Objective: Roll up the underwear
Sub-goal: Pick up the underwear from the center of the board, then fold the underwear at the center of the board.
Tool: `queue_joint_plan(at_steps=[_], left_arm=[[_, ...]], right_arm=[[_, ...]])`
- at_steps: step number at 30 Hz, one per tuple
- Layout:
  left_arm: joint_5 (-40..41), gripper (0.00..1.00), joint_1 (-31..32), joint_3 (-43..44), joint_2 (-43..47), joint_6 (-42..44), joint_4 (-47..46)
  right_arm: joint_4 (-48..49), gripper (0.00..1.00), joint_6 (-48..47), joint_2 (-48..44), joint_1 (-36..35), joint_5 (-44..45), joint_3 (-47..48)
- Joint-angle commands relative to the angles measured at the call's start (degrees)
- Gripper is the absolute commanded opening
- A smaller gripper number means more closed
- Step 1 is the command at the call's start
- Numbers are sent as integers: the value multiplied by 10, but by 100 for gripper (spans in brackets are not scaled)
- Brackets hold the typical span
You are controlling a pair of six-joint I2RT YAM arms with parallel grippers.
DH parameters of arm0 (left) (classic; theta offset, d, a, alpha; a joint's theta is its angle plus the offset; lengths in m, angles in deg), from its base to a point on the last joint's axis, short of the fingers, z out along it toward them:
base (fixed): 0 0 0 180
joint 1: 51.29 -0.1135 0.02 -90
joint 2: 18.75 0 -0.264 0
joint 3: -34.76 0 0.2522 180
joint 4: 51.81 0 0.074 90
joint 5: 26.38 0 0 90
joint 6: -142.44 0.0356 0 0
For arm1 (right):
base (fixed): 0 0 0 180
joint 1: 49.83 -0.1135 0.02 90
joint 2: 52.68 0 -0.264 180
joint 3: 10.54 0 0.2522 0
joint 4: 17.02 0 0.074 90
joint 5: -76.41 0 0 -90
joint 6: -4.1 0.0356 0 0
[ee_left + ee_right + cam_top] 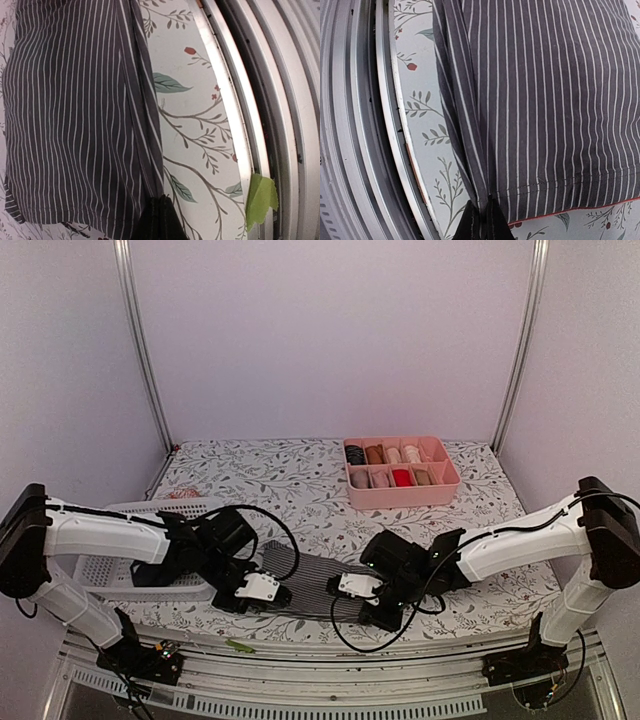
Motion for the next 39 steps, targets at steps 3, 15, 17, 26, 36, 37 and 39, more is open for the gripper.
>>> queue_joint_plan(at_steps=[3, 15, 17, 26, 36, 37, 39], left_arm=[[-2, 0, 2, 34, -8, 5, 42], [-27, 0, -61, 138, -69, 24, 50], [-33, 0, -75, 157, -83, 27, 53], [-40, 0, -118, 203, -137, 61, 46], [-52, 0, -149, 237, -178, 90, 40], [-53, 0, -152, 241, -181, 93, 40], [-56, 0, -157, 250, -188, 100, 40]], right_arm=[[-25, 0, 21, -26, 0, -36, 3], [-42, 0, 33, -34, 68, -78, 18], [-50, 0, 30, -28, 81, -81, 24], [-142, 0, 10, 30, 124, -138, 116], [-233, 0, 1, 119, 155, -138, 235], [-240, 0, 2, 129, 160, -139, 244], [-261, 0, 3, 142, 168, -144, 269]])
